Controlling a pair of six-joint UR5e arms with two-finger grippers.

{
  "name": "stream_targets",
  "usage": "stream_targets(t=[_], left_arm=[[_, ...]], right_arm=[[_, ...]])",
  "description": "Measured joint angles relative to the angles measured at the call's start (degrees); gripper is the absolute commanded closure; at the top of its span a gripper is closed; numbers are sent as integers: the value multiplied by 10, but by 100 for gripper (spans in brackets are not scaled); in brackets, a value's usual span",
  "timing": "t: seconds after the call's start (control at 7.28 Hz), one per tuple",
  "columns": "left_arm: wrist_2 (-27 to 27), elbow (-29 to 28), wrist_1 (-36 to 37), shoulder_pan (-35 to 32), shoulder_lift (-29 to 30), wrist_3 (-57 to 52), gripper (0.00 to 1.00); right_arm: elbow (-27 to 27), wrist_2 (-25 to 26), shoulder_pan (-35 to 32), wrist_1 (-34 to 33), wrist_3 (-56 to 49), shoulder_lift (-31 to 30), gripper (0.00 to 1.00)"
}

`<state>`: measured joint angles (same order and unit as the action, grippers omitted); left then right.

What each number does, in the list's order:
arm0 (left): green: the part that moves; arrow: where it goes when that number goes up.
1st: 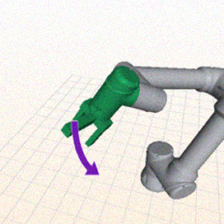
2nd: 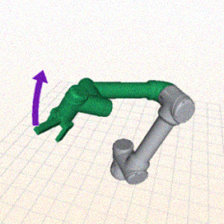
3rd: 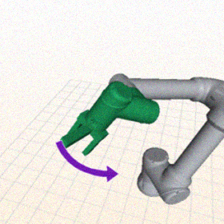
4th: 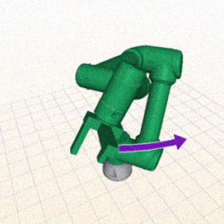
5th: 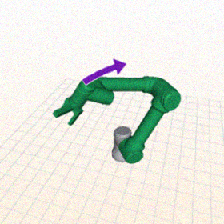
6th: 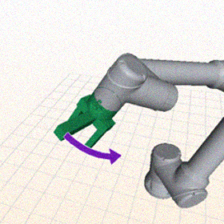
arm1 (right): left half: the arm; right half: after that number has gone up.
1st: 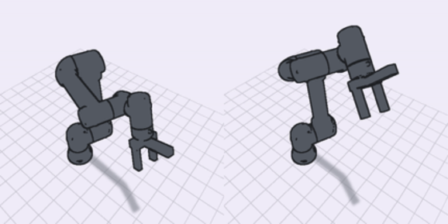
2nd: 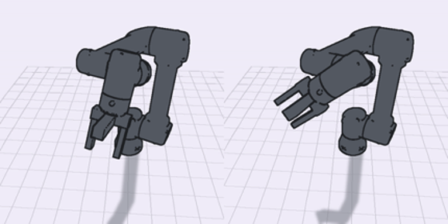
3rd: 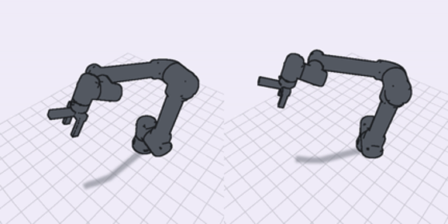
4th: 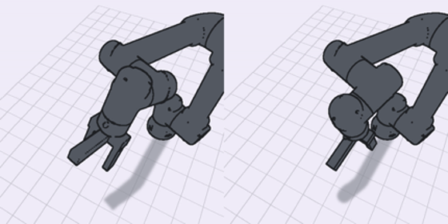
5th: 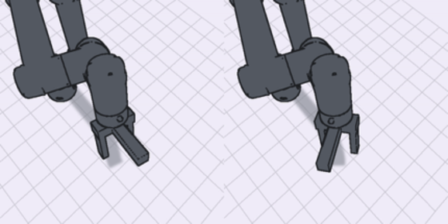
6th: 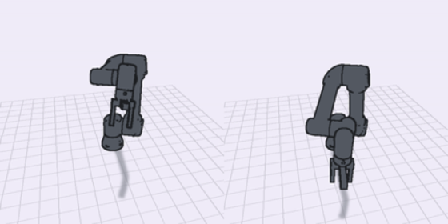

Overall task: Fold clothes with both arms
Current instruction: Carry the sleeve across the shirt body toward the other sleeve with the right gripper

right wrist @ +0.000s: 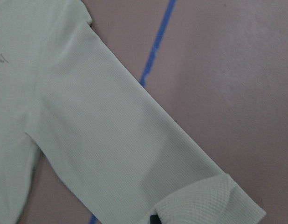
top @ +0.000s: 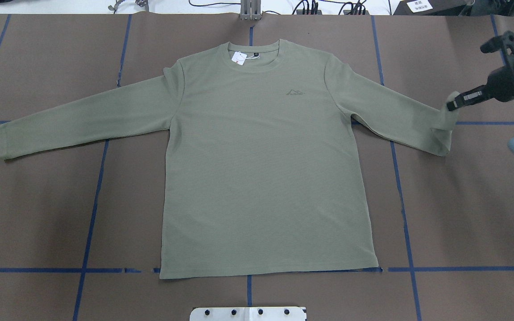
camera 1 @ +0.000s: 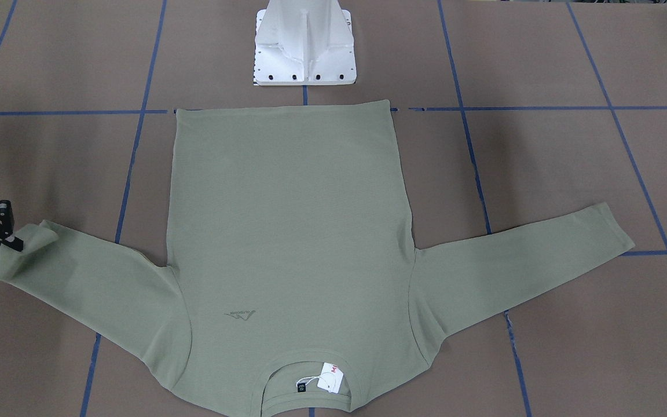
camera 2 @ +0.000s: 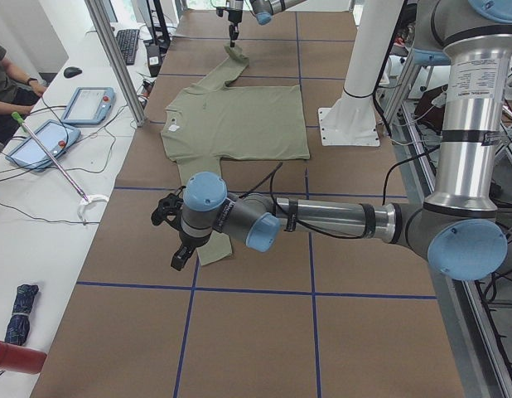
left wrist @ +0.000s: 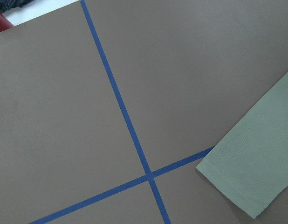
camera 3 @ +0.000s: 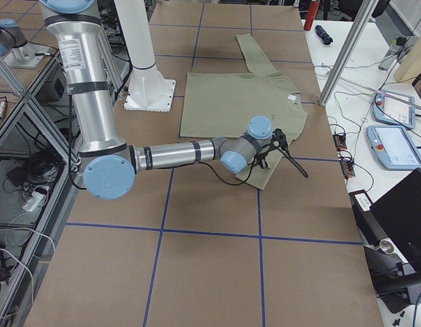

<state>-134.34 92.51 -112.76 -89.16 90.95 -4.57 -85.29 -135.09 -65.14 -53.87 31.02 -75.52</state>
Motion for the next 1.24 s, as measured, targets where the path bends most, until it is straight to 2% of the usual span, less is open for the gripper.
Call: stream_targets(t=[0.27, 0.55, 0.82, 1.24], left_arm=[[-1, 11, -2, -3, -13, -1, 0], [-1, 16, -4, -3, -20, -2, 0], [-1, 17, -4, -3, -24, -2, 0], [0, 18, -3, -4, -24, -1, 0]], right_arm=[[3, 11, 32, -107, 16, 112, 100], [12, 28, 70, -175, 27, 209, 100], [45, 53, 110, -195, 65, 306, 100], [144, 147, 200, -192, 82, 453, 100]])
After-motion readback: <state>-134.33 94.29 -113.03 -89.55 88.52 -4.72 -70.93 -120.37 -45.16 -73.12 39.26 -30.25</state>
